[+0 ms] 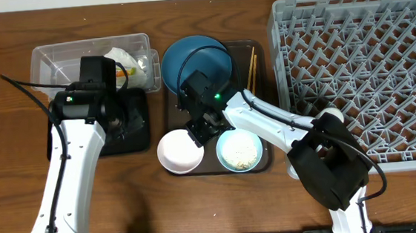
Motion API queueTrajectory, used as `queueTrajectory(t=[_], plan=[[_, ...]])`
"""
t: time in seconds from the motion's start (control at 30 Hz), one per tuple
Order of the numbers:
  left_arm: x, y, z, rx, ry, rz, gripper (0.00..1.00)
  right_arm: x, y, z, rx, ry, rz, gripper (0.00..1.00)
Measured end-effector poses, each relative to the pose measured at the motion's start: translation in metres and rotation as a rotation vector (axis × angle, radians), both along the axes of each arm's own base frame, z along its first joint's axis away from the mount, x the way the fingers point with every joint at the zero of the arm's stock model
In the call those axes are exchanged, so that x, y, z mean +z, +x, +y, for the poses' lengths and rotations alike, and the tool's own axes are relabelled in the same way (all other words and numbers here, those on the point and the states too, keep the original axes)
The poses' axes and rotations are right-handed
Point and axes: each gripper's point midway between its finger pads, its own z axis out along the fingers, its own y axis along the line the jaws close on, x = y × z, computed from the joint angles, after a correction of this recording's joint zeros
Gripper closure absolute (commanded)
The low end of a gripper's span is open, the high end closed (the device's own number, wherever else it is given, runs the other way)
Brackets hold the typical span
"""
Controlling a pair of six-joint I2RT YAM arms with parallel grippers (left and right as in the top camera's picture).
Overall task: Sort waste into correct bins and load items into the dishwasher rack
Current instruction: 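Lift the pink bowl and carry it right toward the rack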
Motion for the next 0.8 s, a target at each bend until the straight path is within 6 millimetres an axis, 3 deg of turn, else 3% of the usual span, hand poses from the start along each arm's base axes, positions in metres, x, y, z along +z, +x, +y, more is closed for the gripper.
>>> queueTrajectory(t=[0.13,0.23,0.3,0.4,0.53,0.6,0.73,0.8], plan=[[0.0,0.0,0.0,0.0,0.0,0.0,0.61,0.008,0.001,-0.001,0.0,-0.01,0.008,0.99],[0.0,0.0,0.0,0.0,0.0,0.0,0.61,0.027,0.01,-0.004,-0.011,-0.022,0.003,0.99],[0.0,0.0,0.0,0.0,0.0,0.0,0.61,0.046,0.024,-0.014,-0.042,-0.043,-0.026,0.99],[0.0,0.0,0.0,0.0,0.0,0.0,0.61,0.083,0.062,-0.045,-0.137,-0.089,-0.135,0.99],[0.0,0.0,0.0,0.0,0.0,0.0,0.61,0.139,0.114,-0.118,-0.328,-0.181,-0.334,0.99],[0.0,0.0,0.0,0.0,0.0,0.0,0.61,0.165,0.135,-0.167,-0.458,-0.257,-0.43,0.99],[0.0,0.001,0.0,0.0,0.0,-0.002,0.61,0.194,0.159,-0.244,-0.679,-0.435,-0.581,0.99],[0.001,0.003,0.0,0.0,-0.001,-0.013,0.61,0.205,0.171,-0.271,-0.768,-0.527,-0.668,0.99]])
